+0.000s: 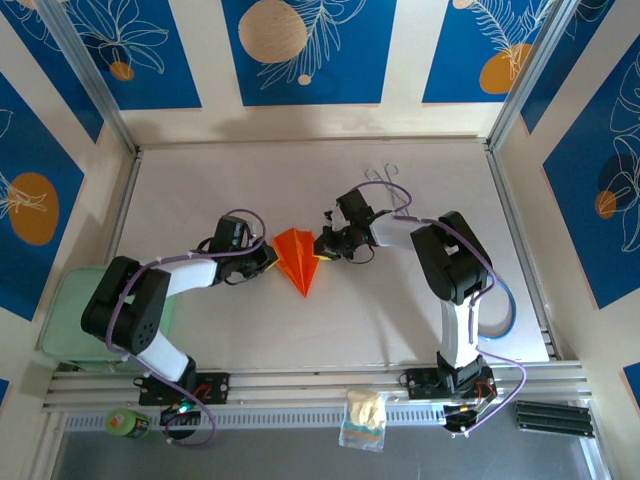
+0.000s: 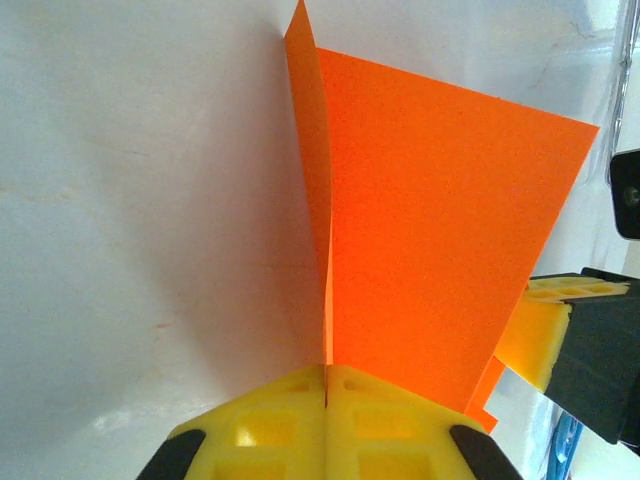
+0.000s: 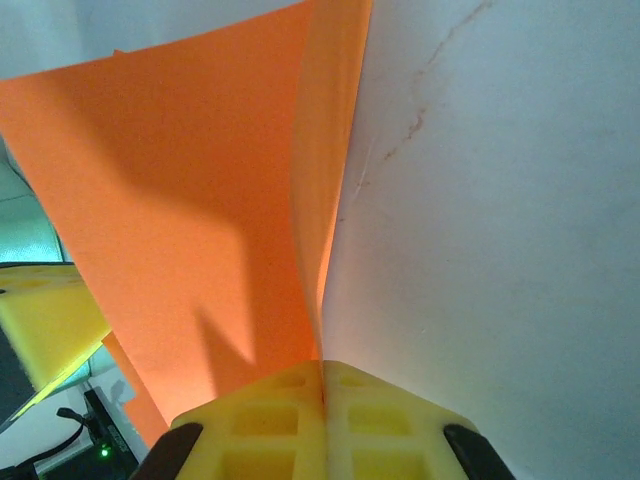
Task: Fold a paper plane with a square sheet of paper (pick it up from the middle)
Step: Turn over a paper plane at the center of the table.
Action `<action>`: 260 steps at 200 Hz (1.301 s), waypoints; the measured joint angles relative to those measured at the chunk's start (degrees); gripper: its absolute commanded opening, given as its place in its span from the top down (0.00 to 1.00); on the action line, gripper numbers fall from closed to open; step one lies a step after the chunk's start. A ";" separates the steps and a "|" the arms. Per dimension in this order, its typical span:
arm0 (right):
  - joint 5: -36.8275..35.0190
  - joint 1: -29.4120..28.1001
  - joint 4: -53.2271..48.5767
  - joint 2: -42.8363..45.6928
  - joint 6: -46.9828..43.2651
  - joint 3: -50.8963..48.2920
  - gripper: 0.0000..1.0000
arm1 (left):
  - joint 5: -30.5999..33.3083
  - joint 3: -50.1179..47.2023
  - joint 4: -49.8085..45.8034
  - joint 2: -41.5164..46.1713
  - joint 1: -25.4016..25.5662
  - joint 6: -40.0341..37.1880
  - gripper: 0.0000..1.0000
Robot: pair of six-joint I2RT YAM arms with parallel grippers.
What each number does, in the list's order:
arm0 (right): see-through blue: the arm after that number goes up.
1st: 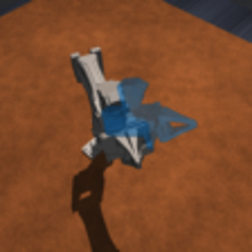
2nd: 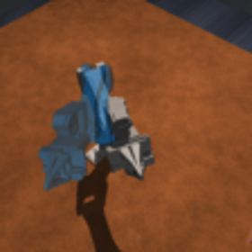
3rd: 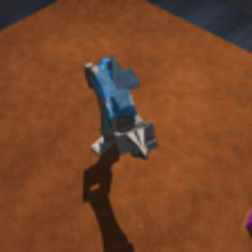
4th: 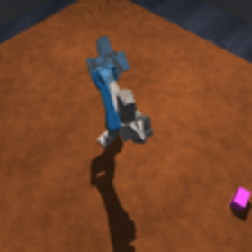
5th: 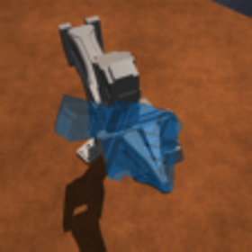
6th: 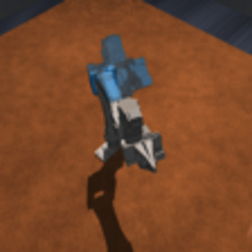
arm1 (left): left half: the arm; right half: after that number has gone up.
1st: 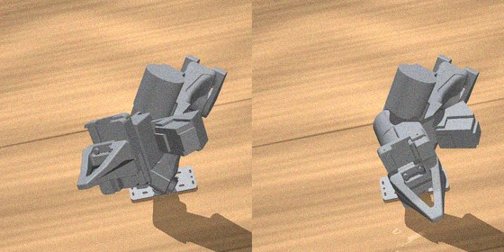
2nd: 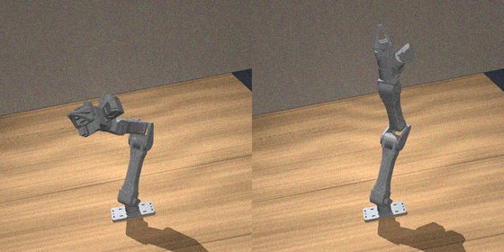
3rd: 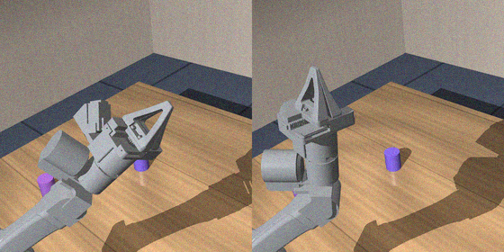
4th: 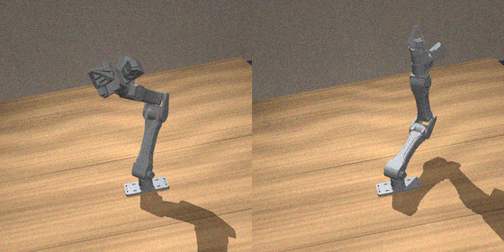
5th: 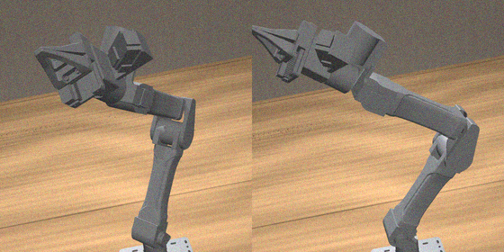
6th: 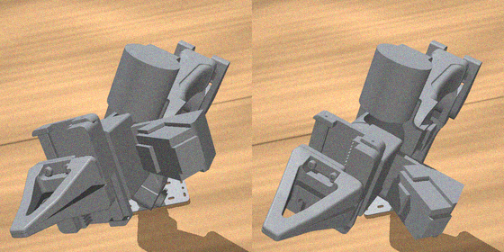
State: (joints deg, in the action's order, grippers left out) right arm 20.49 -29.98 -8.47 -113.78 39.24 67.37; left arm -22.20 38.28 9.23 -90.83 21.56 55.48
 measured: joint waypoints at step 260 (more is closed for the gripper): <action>0.02 -1.20 0.11 -0.87 0.70 0.44 0.98 | -2.08 0.83 -3.58 0.48 6.62 -0.22 0.76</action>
State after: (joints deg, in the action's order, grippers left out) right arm 20.51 -31.18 -8.36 -114.65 39.94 67.81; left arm -24.27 39.11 5.65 -90.35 28.18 55.27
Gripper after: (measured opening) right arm 0.048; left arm 0.237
